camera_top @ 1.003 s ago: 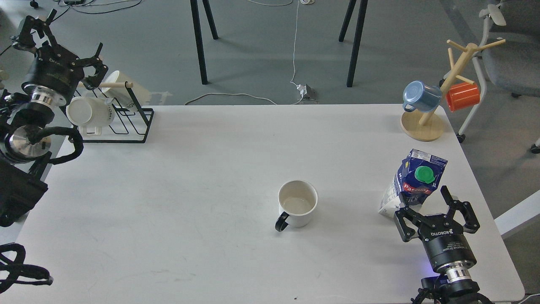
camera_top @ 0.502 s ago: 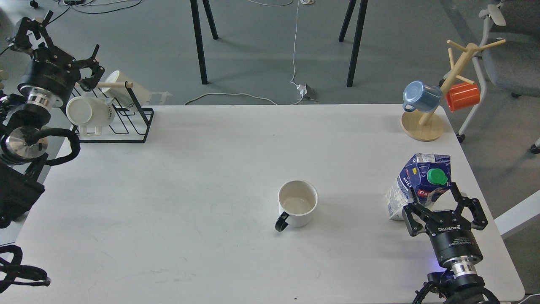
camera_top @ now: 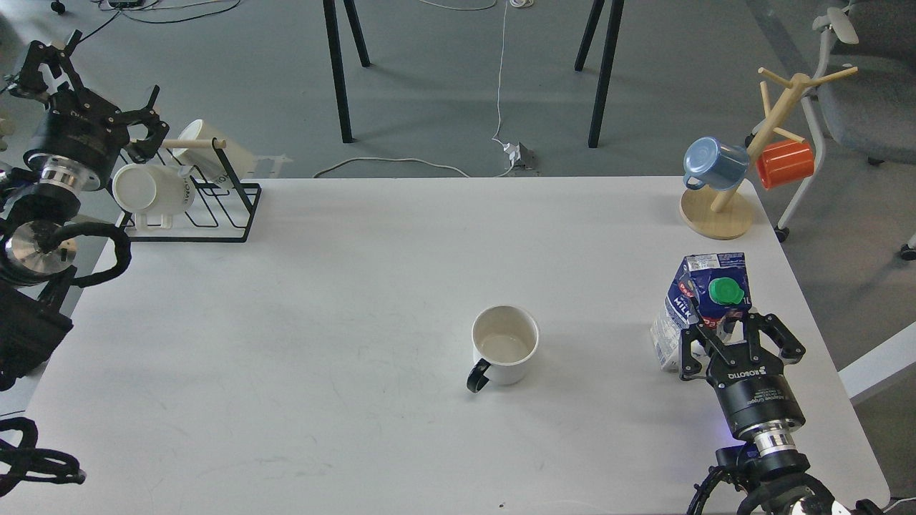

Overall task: Place cup and milk with both arms
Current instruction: 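Close the right gripper around the milk carton, then slide the milk carton with the right gripper next to the white mug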

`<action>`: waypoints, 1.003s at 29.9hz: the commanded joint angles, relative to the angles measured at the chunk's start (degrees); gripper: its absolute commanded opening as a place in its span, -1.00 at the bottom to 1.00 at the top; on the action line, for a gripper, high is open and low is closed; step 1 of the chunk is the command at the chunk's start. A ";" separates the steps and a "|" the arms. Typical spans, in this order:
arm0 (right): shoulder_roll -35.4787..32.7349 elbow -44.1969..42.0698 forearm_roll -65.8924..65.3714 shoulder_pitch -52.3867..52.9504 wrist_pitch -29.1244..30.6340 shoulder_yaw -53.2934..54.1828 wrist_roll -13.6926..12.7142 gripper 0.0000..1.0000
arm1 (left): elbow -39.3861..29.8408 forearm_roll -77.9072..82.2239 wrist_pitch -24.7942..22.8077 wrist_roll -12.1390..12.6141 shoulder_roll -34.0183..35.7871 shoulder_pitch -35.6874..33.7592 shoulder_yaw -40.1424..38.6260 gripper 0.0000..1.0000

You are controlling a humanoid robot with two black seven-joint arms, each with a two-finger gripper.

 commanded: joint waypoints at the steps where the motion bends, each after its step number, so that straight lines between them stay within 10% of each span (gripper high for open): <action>1: -0.17 2.85 -0.05 -1.45 0.00 -0.27 -0.07 -0.31 | 0.09 0.00 0.00 0.06 0.01 -0.18 0.04 0.99; 30: 7.74 4.62 -4.36 0.04 0.00 -16.09 -0.24 -0.22 | 0.97 0.08 0.00 0.06 -0.08 -0.09 0.21 0.99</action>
